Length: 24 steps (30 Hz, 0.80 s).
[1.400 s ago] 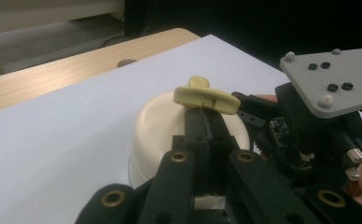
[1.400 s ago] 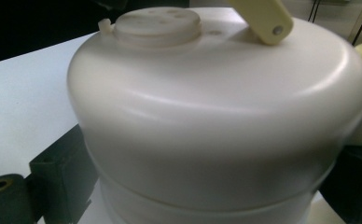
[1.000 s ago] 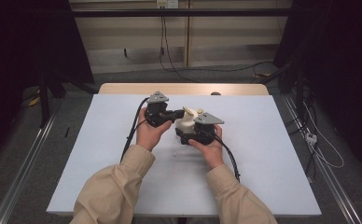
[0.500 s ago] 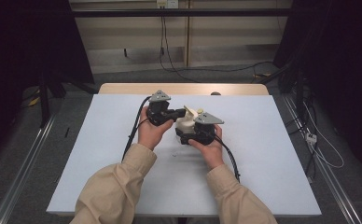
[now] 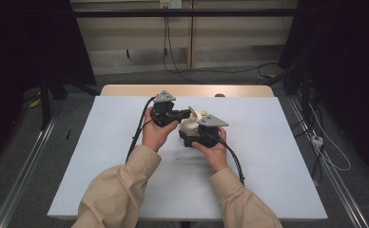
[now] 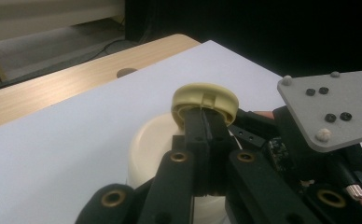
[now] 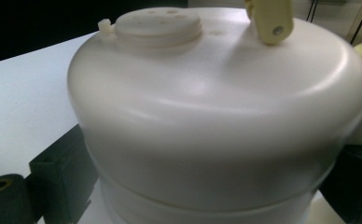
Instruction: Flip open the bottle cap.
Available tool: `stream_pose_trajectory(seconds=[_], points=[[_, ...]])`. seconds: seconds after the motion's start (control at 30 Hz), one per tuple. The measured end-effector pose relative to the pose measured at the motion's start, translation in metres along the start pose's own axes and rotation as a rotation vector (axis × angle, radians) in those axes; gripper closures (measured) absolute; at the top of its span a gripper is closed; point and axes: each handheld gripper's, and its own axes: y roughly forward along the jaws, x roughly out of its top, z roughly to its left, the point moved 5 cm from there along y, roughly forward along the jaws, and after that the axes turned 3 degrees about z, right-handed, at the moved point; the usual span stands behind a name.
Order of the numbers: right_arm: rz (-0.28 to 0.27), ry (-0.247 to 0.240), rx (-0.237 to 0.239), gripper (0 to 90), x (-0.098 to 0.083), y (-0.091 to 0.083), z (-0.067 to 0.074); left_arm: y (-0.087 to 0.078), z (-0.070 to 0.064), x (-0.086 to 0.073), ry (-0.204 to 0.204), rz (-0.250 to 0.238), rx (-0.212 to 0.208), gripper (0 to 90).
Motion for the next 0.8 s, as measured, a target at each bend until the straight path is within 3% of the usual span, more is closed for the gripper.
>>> stream_pose_trajectory(seconds=[0.8], points=[[0.001, 0.001, -0.001, 5.1, 0.0000, -0.0002, 0.0001, 0.0053, -0.0014, 0.0035, -0.002, -0.004, -0.007, 90.0]])
